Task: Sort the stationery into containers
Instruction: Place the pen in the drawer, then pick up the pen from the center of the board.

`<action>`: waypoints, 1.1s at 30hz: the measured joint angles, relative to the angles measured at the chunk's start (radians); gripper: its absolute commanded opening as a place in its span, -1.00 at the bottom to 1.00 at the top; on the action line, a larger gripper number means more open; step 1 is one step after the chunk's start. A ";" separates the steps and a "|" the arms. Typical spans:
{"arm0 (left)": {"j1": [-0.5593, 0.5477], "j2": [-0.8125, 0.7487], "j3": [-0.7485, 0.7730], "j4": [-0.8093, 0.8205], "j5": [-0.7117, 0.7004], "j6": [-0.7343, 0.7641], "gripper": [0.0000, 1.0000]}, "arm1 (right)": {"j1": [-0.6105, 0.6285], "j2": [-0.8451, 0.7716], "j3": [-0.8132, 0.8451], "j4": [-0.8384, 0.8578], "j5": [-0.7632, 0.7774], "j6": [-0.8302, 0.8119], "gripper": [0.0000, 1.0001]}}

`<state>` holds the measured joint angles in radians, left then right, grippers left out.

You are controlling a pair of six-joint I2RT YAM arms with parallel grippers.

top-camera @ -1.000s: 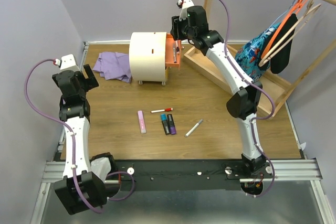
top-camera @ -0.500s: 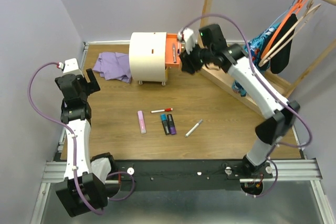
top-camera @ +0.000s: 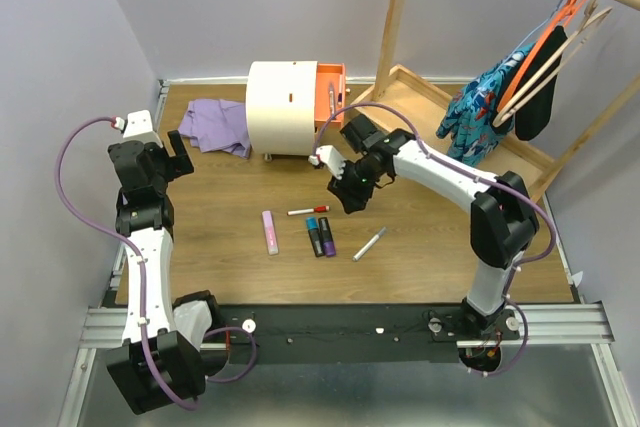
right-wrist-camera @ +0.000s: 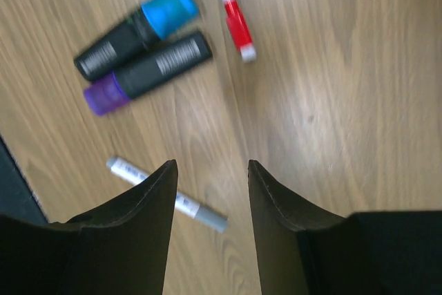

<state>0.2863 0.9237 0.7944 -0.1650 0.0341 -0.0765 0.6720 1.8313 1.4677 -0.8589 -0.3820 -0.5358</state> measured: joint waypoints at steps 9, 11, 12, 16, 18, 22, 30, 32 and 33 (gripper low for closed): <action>0.000 0.000 -0.052 0.056 -0.040 0.013 0.97 | 0.145 0.057 0.022 0.251 -0.039 -0.043 -0.07; -0.001 0.000 -0.073 0.065 -0.042 0.022 0.97 | 0.155 0.100 0.048 0.276 -0.039 -0.043 -0.07; -0.004 0.000 -0.085 0.069 -0.051 0.028 0.97 | 0.159 0.133 0.065 0.286 -0.038 -0.043 -0.08; -0.007 -0.001 -0.103 0.066 -0.098 0.029 0.97 | 0.162 0.232 0.148 0.288 -0.027 -0.053 -0.09; -0.007 -0.001 -0.105 0.060 -0.118 0.023 0.97 | 0.163 0.277 0.197 0.281 -0.018 -0.065 -0.09; -0.009 -0.001 -0.105 0.057 -0.133 0.001 0.97 | 0.164 0.349 0.299 0.250 0.000 -0.100 -0.11; -0.012 0.002 -0.104 0.058 -0.150 -0.002 0.97 | 0.165 0.399 0.377 0.166 -0.011 -0.163 -0.10; -0.012 0.005 -0.104 0.059 -0.151 0.004 0.97 | 0.165 0.402 0.385 0.151 -0.020 -0.174 -0.06; -0.012 0.008 -0.104 0.059 -0.151 0.006 0.97 | 0.166 0.404 0.391 0.139 -0.025 -0.179 -0.04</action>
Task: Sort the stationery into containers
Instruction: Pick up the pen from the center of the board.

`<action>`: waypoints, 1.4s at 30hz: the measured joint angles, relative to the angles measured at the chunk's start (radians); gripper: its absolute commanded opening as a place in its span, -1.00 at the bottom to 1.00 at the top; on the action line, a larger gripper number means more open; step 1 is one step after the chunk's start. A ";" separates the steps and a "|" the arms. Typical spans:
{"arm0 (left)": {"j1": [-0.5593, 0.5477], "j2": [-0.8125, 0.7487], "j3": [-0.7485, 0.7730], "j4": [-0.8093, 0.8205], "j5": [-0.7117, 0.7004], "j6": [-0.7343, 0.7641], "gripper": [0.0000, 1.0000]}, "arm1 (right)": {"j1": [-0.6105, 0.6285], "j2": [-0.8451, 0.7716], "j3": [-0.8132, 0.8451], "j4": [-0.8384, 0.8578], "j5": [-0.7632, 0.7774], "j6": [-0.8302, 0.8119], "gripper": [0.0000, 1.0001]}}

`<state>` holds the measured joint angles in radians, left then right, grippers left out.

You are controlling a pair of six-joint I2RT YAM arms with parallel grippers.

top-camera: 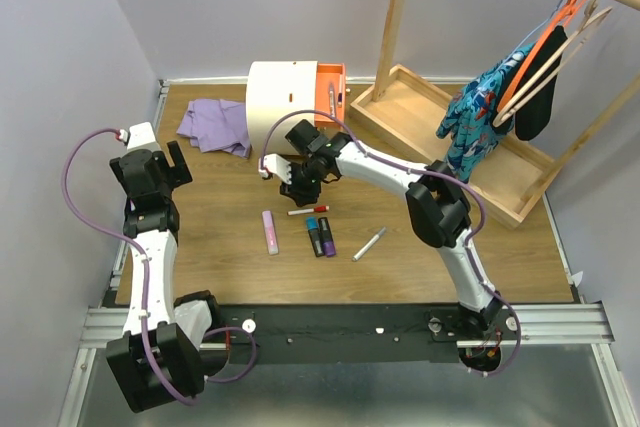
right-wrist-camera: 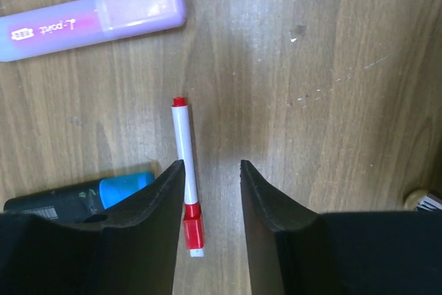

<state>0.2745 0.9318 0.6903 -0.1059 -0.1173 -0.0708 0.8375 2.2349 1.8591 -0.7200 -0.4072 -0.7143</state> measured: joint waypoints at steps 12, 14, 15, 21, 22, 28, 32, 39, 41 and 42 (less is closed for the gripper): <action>0.000 0.017 0.000 0.008 -0.003 0.018 0.97 | 0.013 0.070 0.021 -0.040 -0.021 -0.034 -0.06; 0.000 0.021 0.000 0.008 -0.004 0.020 0.97 | 0.016 0.071 0.021 -0.039 -0.020 -0.047 -0.22; 0.000 0.022 0.000 0.008 -0.005 0.022 0.97 | 0.017 0.071 0.021 -0.038 -0.020 -0.048 -0.31; 0.000 0.026 0.000 0.017 -0.006 0.027 0.97 | 0.029 0.074 0.021 -0.034 -0.003 -0.072 -0.90; 0.000 0.026 -0.001 0.020 -0.007 0.027 0.97 | 0.031 0.074 0.021 -0.034 0.001 -0.073 -0.94; -0.002 0.040 -0.003 0.034 -0.007 0.022 0.97 | 0.034 0.077 0.036 -0.042 0.032 -0.050 -0.99; -0.002 0.052 -0.003 0.034 -0.006 0.016 0.97 | 0.034 0.078 0.071 -0.058 0.080 -0.019 -0.99; -0.002 0.048 -0.003 0.032 -0.004 0.014 0.97 | 0.004 0.035 0.166 -0.074 0.082 0.034 -0.99; 0.001 0.035 -0.003 0.028 0.006 0.015 0.97 | -0.021 -0.014 0.169 -0.074 0.066 0.070 -0.99; 0.002 0.032 -0.003 0.027 0.011 0.015 0.97 | -0.035 -0.040 0.174 -0.073 0.056 0.101 -0.99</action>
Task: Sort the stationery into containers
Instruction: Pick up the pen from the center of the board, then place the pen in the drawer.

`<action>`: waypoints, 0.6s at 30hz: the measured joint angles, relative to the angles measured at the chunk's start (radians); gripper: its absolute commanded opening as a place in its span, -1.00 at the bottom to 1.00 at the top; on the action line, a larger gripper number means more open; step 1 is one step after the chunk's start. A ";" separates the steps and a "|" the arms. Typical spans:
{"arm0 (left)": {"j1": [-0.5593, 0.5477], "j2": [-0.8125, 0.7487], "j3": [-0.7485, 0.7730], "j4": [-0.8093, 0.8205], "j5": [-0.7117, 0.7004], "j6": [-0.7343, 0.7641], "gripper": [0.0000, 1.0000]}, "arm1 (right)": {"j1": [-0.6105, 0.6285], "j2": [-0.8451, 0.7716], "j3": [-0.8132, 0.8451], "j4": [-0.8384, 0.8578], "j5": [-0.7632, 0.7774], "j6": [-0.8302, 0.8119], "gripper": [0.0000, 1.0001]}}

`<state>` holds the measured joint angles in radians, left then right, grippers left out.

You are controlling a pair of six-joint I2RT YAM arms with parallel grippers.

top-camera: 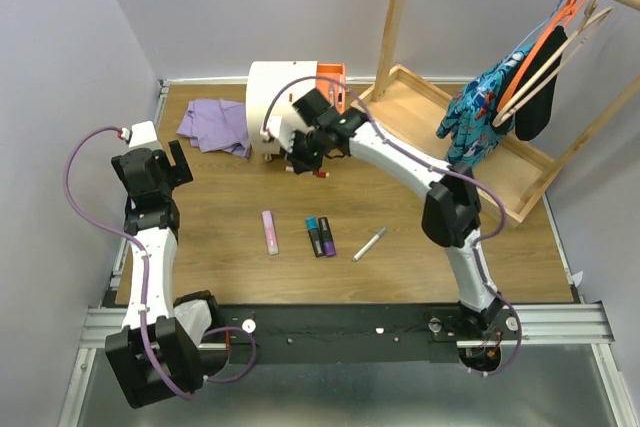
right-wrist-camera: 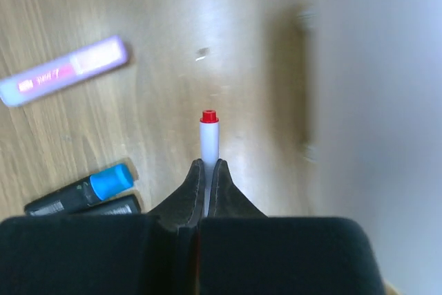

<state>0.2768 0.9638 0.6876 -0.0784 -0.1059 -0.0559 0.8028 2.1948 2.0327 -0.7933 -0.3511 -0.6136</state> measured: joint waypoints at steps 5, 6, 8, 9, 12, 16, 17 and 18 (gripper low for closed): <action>0.014 -0.022 0.002 -0.013 0.040 0.001 0.98 | -0.089 -0.095 0.078 0.053 -0.024 0.203 -0.99; 0.016 -0.023 0.003 -0.015 0.046 0.002 0.97 | -0.115 -0.105 0.104 0.077 -0.024 0.282 -0.99; 0.023 -0.023 0.007 -0.023 0.078 0.007 0.97 | -0.183 -0.124 0.154 0.150 -0.014 0.417 -0.99; 0.026 -0.023 0.009 -0.027 0.089 0.008 0.97 | -0.207 -0.132 0.165 0.180 -0.002 0.457 -0.99; 0.032 -0.019 0.030 -0.044 0.118 0.014 0.97 | -0.282 -0.143 0.192 0.251 0.024 0.553 -0.99; 0.036 -0.012 0.076 -0.058 0.153 0.015 0.97 | -0.340 -0.122 0.263 0.306 0.036 0.648 -0.99; 0.037 -0.012 0.084 -0.059 0.162 0.015 0.97 | -0.346 -0.114 0.278 0.312 0.036 0.661 -0.99; 0.037 -0.012 0.089 -0.059 0.169 0.014 0.97 | -0.352 -0.107 0.291 0.329 0.036 0.681 -0.99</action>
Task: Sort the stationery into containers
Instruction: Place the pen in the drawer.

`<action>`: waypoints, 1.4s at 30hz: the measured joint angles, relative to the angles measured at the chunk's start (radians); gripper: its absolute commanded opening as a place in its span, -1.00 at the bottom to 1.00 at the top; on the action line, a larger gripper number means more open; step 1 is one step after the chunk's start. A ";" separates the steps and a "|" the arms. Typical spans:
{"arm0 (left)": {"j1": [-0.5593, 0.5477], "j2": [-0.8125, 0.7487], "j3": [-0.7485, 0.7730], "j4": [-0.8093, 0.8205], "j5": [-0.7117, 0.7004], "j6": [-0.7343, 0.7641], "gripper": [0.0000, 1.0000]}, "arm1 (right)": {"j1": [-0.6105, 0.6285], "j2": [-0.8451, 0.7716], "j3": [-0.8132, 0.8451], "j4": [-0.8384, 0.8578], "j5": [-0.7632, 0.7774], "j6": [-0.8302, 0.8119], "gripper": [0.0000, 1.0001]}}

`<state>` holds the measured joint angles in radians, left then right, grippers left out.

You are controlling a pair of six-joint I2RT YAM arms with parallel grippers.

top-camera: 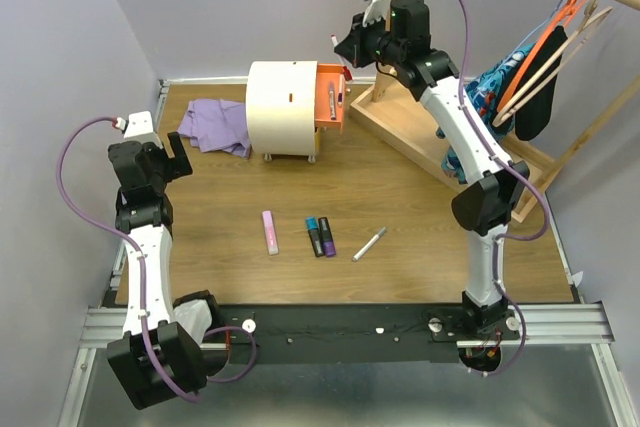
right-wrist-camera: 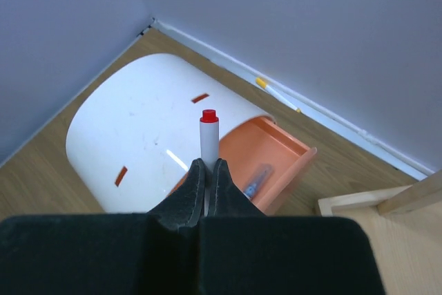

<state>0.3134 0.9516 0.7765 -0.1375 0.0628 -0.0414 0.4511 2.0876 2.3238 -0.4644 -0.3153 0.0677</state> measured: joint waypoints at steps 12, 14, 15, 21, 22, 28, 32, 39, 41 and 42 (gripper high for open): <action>0.000 0.001 0.003 -0.079 0.029 -0.001 0.97 | -0.021 0.116 0.014 0.081 -0.021 0.196 -0.93; 0.000 0.001 0.003 -0.090 0.031 0.000 0.97 | -0.021 0.128 0.014 0.086 -0.027 0.216 -0.43; 0.000 0.001 0.003 -0.092 0.032 0.000 0.97 | -0.021 0.133 0.014 0.091 -0.032 0.226 -0.29; 0.000 0.013 0.021 -0.098 0.044 0.000 0.97 | -0.021 0.142 0.013 0.097 -0.035 0.256 0.08; 0.000 0.014 0.022 -0.098 0.045 0.000 0.97 | -0.021 0.139 0.010 0.097 -0.035 0.257 0.08; 0.000 0.016 0.022 -0.085 0.051 0.000 0.98 | -0.022 -0.023 -0.222 0.081 -0.076 0.205 0.04; 0.000 0.015 0.021 -0.058 0.064 0.004 0.97 | -0.014 -0.251 -0.469 -0.042 -0.193 -0.069 0.01; -0.001 0.015 0.002 -0.011 0.090 0.019 0.97 | 0.036 -0.580 -0.861 -0.355 -0.271 -0.876 -0.11; -0.002 0.015 -0.004 -0.002 0.093 0.020 0.97 | 0.054 -0.570 -0.924 -0.404 -0.262 -1.028 -0.12; -0.003 0.015 -0.005 0.000 0.093 0.020 0.97 | 0.062 -0.553 -0.955 -0.426 -0.249 -1.099 -0.11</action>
<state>0.3103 0.9668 0.7712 -0.1375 0.1558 -0.0212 0.5129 1.5349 1.3689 -0.8909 -0.5640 -1.0317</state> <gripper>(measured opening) 0.987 0.450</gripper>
